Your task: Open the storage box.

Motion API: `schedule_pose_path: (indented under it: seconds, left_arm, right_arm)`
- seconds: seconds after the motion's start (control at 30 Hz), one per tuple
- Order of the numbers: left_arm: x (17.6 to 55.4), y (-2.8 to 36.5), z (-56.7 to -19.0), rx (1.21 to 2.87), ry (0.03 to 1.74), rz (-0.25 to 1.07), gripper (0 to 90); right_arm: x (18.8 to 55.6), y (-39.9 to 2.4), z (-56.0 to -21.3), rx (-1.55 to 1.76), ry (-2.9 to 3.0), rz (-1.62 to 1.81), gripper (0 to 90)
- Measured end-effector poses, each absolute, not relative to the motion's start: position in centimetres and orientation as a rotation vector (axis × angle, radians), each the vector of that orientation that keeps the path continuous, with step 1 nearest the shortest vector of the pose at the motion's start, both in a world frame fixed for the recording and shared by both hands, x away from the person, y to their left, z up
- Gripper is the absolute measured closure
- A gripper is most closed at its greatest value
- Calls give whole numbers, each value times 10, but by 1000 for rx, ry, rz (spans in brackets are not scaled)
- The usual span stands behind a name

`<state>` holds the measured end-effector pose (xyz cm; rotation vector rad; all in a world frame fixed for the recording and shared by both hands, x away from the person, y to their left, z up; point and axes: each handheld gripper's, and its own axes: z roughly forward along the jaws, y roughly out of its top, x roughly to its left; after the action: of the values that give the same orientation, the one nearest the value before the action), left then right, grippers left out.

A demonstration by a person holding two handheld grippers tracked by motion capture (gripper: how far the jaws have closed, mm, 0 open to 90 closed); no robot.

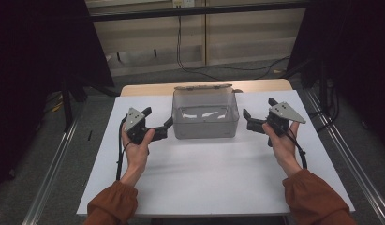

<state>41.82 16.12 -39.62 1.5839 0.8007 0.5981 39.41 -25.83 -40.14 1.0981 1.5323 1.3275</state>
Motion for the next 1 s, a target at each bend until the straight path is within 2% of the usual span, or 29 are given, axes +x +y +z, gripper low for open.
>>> schedule_pose_path:
  seconds: [0.3, 1.0]
  left_arm:
    - [402, 172, -406, 1581, 839, 650, 35]
    - [369, 202, -415, 1526, 900, 682, 31]
  right_arm:
    - [373, -264, -406, 1095, 1534, 1315, 0]
    - [339, -282, -416, 1110, 1495, 1283, 0]
